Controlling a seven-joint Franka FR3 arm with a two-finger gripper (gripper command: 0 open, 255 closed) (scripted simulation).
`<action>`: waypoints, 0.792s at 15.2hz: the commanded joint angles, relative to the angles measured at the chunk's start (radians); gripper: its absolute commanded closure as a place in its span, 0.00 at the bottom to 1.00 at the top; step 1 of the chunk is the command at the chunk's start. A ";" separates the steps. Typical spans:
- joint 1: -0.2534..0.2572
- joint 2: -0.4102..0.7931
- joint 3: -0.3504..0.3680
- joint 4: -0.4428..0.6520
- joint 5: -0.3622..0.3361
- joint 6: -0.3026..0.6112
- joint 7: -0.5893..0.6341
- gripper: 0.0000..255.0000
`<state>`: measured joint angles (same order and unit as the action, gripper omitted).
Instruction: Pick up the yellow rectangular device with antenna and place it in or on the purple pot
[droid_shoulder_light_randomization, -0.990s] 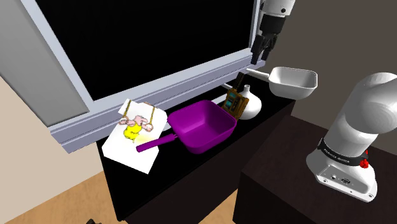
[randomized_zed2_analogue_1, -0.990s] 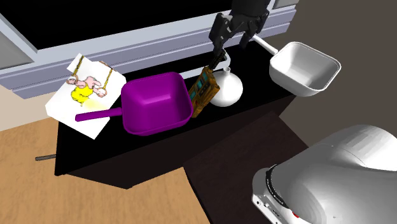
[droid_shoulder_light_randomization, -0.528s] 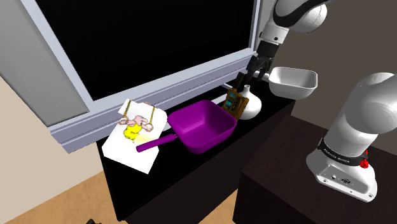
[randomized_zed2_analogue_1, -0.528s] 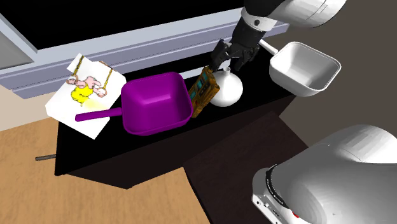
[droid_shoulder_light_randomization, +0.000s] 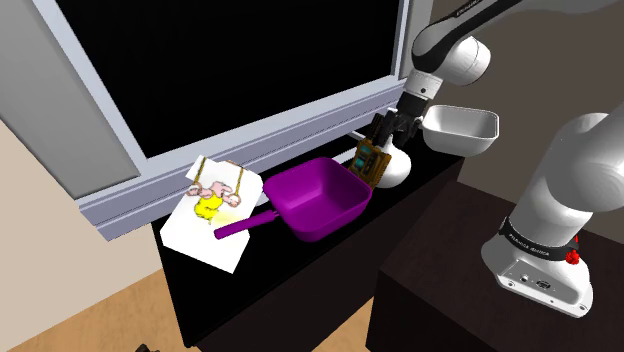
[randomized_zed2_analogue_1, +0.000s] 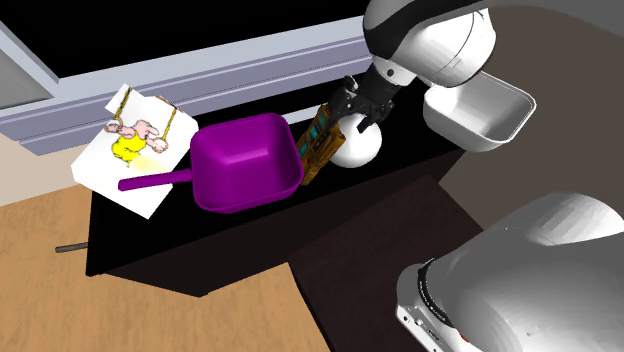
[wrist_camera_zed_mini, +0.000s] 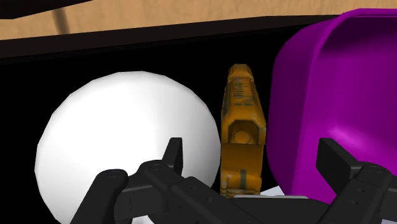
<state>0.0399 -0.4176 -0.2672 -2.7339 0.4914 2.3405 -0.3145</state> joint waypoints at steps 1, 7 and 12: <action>0.018 0.024 0.001 -0.009 0.028 0.033 -0.014 0.00; 0.049 0.070 0.001 -0.018 0.078 0.087 -0.044 0.00; 0.049 0.070 0.001 -0.018 0.078 0.087 -0.044 0.00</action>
<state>0.0890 -0.3480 -0.2665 -2.7521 0.5693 2.4274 -0.3588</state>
